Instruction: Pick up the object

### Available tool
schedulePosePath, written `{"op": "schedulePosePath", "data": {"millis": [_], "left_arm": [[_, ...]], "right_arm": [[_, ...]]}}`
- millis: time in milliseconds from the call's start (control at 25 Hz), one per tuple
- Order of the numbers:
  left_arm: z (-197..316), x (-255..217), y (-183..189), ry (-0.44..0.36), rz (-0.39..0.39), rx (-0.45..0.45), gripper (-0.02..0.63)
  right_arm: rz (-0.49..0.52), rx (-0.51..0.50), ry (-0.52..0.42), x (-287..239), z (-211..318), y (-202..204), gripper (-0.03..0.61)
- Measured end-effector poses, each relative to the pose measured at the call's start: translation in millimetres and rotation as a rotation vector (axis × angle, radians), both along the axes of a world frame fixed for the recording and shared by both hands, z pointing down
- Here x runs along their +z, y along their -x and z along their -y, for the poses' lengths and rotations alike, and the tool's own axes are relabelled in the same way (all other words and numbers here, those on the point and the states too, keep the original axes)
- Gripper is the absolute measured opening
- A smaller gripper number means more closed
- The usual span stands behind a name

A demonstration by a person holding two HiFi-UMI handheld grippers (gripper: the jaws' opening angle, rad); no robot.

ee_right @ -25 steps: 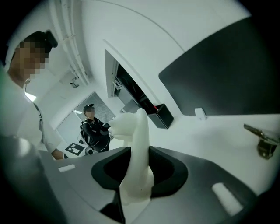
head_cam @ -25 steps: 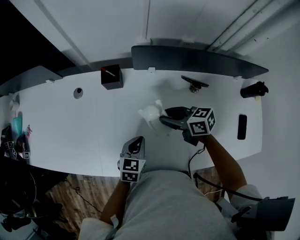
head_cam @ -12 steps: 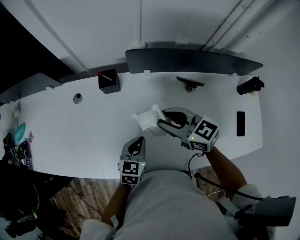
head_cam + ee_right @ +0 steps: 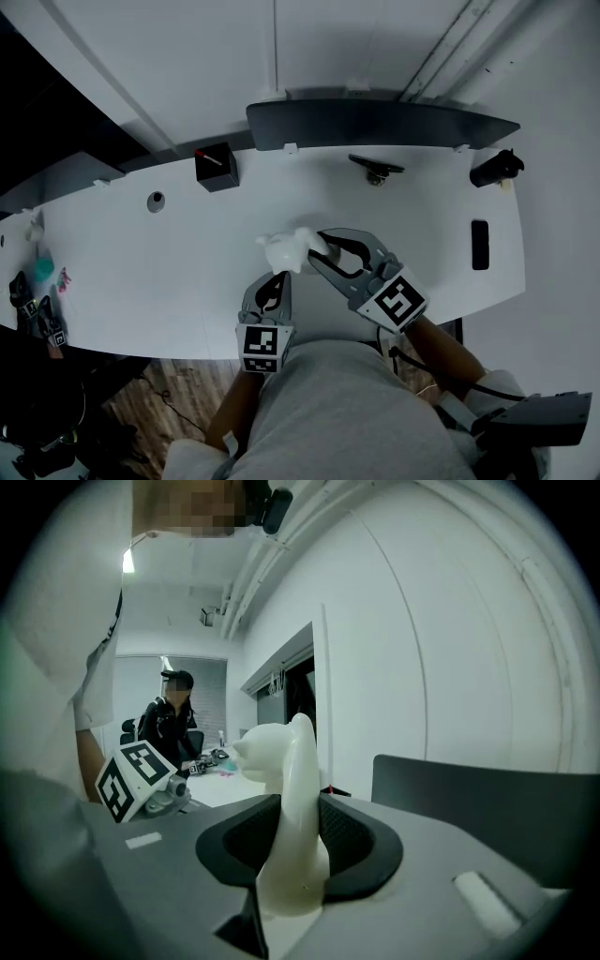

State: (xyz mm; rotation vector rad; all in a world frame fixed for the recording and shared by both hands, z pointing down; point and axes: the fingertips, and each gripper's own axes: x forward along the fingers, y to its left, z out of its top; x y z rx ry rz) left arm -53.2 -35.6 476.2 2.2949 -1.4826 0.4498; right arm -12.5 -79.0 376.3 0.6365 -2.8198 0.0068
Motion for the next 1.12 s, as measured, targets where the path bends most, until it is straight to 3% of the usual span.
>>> {"op": "schedulePosePath", "data": {"millis": [160,360,440,600,720,760,800,840,960,1120], "left_arm": [[-1.4,-7.7,2.9,-0.019,-0.019,-0.009,0.002],[-0.5,-10.7,10.5,-0.032,-0.024,-0.029,0.002],[-1.8,-19.4,6.2,-0.052,-0.082,0.018,0.002],[-13.8,-52.5,-3.0,-0.107,-0.274,0.205,0.002],[-16.4,-72.8,4.4,-0.155,-0.307,0.243,0.003],[-16.6,-76.6,4.9,-0.157,-0.318,0.254,0.044],[-16.6,-78.8,4.3,-0.155,-0.323,0.265,0.129],[-16.1,-79.8,3.2,-0.155,-0.32,0.272,0.157],[-14.5,-82.2,-1.4,-0.169,-0.305,0.289,0.158],[-20.3,-96.4,-13.0,-0.18,-0.372,0.364,0.165]], "right_arm": [[0.086,0.02,0.019,-9.0,-13.4,-5.3,0.13],[0.092,0.013,0.036,-5.6,-20.4,-9.6,0.13],[0.112,-0.004,0.037,-9.1,-21.3,-9.4,0.13],[0.156,-0.048,0.054,-18.6,-23.7,-10.3,0.13],[0.145,-0.068,0.038,-20.6,-25.0,-10.8,0.13],[0.144,-0.074,0.033,-21.3,-25.7,-10.3,0.13],[0.146,-0.079,0.029,-22.1,-26.8,-9.5,0.13],[0.148,-0.084,0.027,-23.1,-28.2,-8.3,0.13],[0.149,-0.11,0.016,-26.2,-33.4,-3.4,0.13],[0.167,-0.185,0.039,-31.2,-42.5,-0.7,0.13]]}}
